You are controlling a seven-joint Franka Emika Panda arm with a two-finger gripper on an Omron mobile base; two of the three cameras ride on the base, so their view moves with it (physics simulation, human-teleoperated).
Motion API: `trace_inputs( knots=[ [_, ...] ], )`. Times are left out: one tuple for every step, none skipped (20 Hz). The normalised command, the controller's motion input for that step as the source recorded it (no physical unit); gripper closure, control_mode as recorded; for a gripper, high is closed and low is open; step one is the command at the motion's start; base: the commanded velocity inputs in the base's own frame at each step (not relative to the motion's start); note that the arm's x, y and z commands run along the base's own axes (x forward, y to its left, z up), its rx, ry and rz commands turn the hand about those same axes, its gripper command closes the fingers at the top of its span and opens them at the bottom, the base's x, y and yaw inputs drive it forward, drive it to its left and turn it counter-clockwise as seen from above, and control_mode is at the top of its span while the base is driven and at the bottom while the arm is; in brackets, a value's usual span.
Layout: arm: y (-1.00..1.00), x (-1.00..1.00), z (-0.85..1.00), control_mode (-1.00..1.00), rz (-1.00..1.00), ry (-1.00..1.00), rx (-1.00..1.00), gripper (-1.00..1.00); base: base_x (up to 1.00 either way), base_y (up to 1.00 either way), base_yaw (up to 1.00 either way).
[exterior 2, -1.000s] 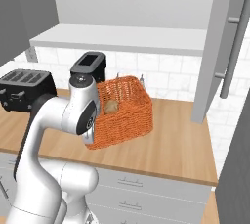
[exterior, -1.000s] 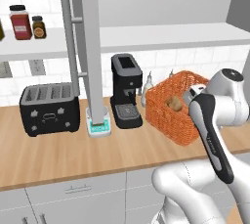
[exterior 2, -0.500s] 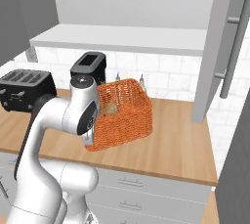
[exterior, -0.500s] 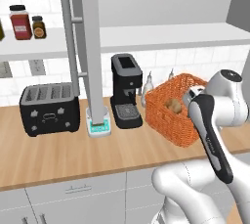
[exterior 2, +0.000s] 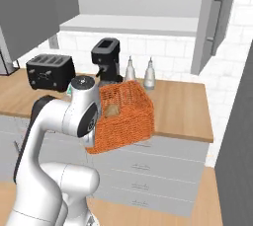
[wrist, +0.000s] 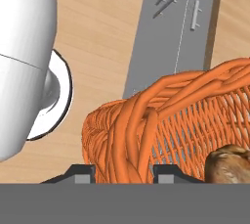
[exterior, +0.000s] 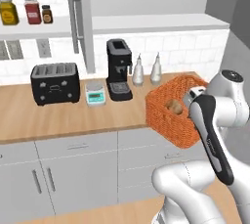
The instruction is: Open the cabinet, pick up the bread from the cabinet and place it in the basket. Then move the basket to the dining counter.
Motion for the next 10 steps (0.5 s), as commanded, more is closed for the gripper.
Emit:
trace_inputs(
  knots=[
    [0.0, 0.0, 0.0, 1.0, 0.0, 0.0, 0.0, 1.0, -0.61, 0.0, 0.22],
    [0.0, 0.0, 0.0, 1.0, 0.0, 0.0, 0.0, 1.0, -0.67, 0.07, 0.34],
    [0.0, 0.0, 0.0, 1.0, 0.0, 0.0, 0.0, 1.0, -0.6, 0.3, 0.43],
    [0.0, 0.0, 0.0, 1.0, 0.0, 0.0, 0.0, 1.0, -0.58, 0.35, 0.56],
    [0.0, 0.0, 0.0, 1.0, 0.0, 0.0, 0.0, 1.0, -0.55, 0.29, 0.66],
    [0.0, 0.0, 0.0, 1.0, 0.0, 0.0, 0.0, 1.0, -0.54, 0.22, 0.71],
    [0.0, 0.0, 0.0, 1.0, 0.0, 0.0, 0.0, 1.0, -0.54, 0.16, 0.75],
    [0.0, 0.0, 0.0, 1.0, 0.0, 0.0, 0.0, 1.0, -0.53, 0.12, 0.77],
    [0.0, 0.0, 0.0, 1.0, 0.0, 0.0, 0.0, 1.0, -0.46, 0.05, 0.82],
    [0.0, 0.0, 0.0, 1.0, 0.0, 0.0, 0.0, 1.0, -0.44, 0.04, 0.84]
  ],
)
